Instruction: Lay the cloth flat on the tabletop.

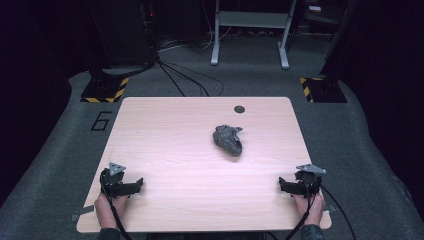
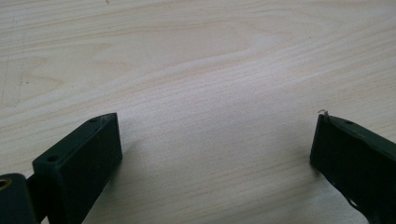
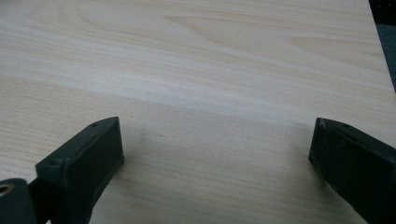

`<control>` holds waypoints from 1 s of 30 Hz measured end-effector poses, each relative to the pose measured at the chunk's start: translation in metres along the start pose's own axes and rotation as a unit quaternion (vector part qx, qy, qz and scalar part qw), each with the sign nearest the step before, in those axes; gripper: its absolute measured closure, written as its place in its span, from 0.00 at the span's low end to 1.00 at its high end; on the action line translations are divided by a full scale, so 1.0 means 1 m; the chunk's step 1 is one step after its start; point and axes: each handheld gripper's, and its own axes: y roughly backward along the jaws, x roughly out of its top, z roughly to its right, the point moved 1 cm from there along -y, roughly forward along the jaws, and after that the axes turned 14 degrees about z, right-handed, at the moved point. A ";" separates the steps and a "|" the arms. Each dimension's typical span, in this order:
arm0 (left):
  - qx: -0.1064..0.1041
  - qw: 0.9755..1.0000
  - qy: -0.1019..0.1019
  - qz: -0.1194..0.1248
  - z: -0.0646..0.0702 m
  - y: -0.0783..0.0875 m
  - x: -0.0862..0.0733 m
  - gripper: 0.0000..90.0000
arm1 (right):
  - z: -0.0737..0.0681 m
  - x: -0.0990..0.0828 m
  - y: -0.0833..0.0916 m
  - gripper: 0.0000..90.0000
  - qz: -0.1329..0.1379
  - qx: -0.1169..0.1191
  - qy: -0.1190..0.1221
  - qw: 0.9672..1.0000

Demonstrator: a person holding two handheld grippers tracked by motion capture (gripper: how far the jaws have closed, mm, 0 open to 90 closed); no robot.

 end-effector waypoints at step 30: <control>0.001 1.000 0.001 0.000 0.000 0.000 0.000 0.02 | -0.032 0.050 -0.007 0.03 0.016 0.077 0.003 0.997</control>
